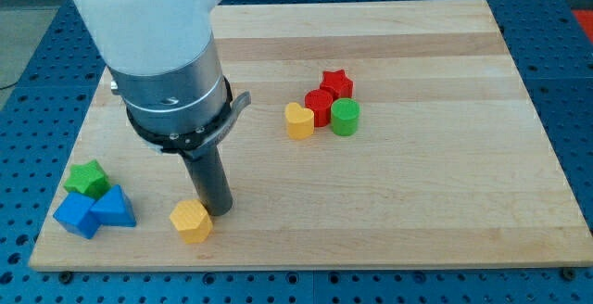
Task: Slide the yellow hexagon closer to the blue triangle
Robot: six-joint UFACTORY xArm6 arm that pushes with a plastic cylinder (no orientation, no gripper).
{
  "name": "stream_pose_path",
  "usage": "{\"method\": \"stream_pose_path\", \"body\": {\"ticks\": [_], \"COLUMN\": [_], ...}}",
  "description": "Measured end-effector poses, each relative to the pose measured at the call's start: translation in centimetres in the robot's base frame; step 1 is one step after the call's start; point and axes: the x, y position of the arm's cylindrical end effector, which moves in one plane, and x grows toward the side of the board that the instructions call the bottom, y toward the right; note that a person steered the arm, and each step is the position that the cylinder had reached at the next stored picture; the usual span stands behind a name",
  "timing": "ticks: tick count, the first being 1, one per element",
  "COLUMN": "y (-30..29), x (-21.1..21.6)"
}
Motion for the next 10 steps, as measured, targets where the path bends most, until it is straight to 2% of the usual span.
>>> {"method": "stream_pose_path", "body": {"ticks": [1,2,3,4,5,6,7,9,10], "y": [0.1,3.0,4.2,2.6,1.2,1.2,0.9,3.2,2.2], "x": [0.4,0.4,1.9,4.1,3.3,0.7,0.4,2.0,2.8]}}
